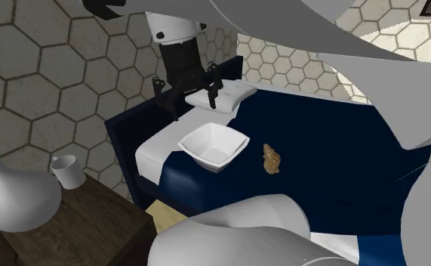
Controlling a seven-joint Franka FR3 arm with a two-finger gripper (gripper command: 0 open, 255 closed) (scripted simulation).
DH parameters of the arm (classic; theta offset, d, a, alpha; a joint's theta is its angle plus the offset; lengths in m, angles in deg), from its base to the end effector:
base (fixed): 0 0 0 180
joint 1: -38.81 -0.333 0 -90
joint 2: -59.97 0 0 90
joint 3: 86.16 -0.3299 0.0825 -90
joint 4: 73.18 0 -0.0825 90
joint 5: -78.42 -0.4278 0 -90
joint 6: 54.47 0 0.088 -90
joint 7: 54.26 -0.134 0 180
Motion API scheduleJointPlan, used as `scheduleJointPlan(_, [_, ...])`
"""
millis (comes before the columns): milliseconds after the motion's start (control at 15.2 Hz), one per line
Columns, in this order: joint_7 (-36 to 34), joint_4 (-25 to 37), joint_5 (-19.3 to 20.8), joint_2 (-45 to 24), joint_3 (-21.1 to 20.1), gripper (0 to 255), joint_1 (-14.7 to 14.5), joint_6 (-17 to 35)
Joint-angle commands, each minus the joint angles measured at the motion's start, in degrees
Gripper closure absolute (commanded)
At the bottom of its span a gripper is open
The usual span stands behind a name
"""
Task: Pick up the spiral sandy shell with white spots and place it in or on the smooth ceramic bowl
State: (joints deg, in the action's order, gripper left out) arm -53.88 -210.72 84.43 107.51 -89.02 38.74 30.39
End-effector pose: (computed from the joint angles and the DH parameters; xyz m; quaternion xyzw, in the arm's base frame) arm 0.3159 0.0045 0.5587 0.9963 0.0175 -0.0440 0.0714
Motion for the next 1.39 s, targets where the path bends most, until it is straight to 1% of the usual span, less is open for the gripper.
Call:
scheduleJointPlan(0, [0.0,0.0,0.0,0.0,0.0,0,0.0,0.0])
scheduleJointPlan(330, [8.4,-3.4,3.8,-1.6,8.0,0,1.5,5.1])
scheduleJointPlan(660, [16.7,-4.6,7.1,-6.1,16.0,0,3.0,10.7])
scheduleJointPlan(990, [25.1,-3.7,9.1,-13.3,24.0,0,3.6,16.7])
scheduleJointPlan(1320, [34.4,-0.8,8.6,-23.0,31.8,0,3.2,22.6])
